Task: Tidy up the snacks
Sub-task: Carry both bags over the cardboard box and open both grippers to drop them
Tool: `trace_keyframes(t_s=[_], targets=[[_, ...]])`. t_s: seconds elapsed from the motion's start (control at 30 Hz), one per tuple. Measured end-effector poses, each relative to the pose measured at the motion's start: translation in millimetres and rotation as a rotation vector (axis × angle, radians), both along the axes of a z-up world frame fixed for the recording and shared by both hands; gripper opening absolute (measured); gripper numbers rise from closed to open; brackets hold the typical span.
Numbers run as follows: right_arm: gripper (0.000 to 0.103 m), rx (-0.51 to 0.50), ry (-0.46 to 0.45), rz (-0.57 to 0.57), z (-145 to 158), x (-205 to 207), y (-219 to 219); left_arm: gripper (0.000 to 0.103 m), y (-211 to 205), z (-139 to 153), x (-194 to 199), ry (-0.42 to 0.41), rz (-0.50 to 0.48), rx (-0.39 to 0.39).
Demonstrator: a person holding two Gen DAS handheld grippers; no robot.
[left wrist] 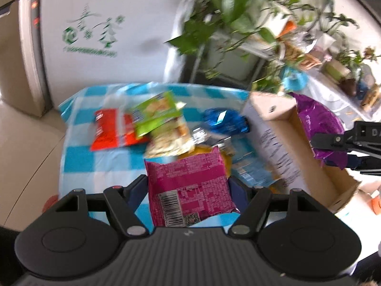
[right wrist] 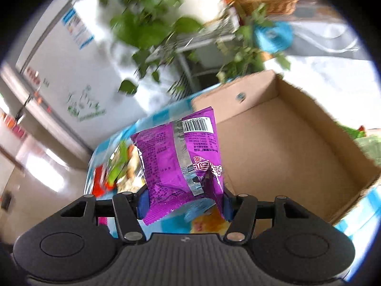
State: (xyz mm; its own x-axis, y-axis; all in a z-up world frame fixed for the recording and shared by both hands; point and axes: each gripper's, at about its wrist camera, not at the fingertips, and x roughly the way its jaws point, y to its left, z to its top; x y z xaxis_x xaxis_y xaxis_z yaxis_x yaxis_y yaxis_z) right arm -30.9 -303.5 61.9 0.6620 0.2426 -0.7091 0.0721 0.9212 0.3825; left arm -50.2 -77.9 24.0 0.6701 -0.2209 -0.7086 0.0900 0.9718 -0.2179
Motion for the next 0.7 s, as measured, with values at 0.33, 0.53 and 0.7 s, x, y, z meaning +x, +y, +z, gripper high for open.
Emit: trace_keyframes(t_s=[0.33,0.53,0.7], targets=[[0.063,0.047,-0.044,-0.203,12.0,-15.8,-60.8,0.072,-81.3,31.0,25.4,-0.055,-0.136,-0.063],[0.064,0.065,-0.015,-0.258,6.6,-18.0,-73.9,0.072,-121.1,31.8,39.3,-0.043,-0.178,-0.087],[0.064,0.077,0.01,-0.333,2.9,-21.3,-84.9,0.072,-143.1,25.2,51.7,-0.021,-0.189,-0.086]])
